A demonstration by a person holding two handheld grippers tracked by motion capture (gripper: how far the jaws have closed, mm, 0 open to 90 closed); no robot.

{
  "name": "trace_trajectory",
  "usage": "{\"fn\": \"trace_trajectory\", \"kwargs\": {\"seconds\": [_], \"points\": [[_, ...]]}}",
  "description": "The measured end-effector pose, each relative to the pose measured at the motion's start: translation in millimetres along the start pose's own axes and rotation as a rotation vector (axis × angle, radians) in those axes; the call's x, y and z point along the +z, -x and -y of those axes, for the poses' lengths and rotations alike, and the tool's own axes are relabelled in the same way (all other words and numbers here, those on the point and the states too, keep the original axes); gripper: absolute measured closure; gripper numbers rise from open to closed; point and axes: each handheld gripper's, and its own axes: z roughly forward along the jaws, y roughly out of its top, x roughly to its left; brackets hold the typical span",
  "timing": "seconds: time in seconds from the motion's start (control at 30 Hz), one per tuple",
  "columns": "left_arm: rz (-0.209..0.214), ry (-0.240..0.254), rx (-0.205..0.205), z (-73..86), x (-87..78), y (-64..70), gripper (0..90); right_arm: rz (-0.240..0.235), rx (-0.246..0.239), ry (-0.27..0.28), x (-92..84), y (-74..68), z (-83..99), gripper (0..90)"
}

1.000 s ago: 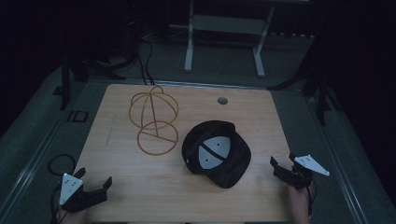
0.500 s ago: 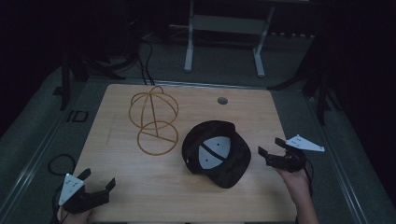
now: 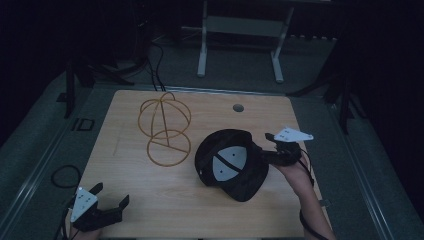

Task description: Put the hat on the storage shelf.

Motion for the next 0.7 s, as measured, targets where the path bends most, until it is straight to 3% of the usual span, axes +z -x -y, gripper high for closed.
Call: {"fn": "trace_trajectory", "kwargs": {"seconds": [0.17,0.27,0.43,0.6,0.7], "points": [[0.015,-0.013,-0.002,1.0,0.4,0.2,1.3,-0.026,-0.037,-0.031,23.3,-1.8,-14.5,37.5],[0.02,-0.014,-0.007,1.7,0.4,-0.6,1.3,-0.061,-0.051,-0.078,38.1,-2.6,-21.4,40.8],[0.02,-0.015,-0.006,2.1,1.4,-3.0,1.3,-0.067,-0.094,-0.132,60.3,-9.8,-29.1,40.7],[0.017,-0.021,-0.006,2.5,1.3,-3.7,1.3,-0.055,-0.143,-0.187,78.6,-14.9,-32.7,43.6],[0.017,-0.021,-0.01,2.5,1.7,-4.8,1.3,-0.01,-0.201,-0.211,86.1,-20.7,-31.8,50.2]]}}
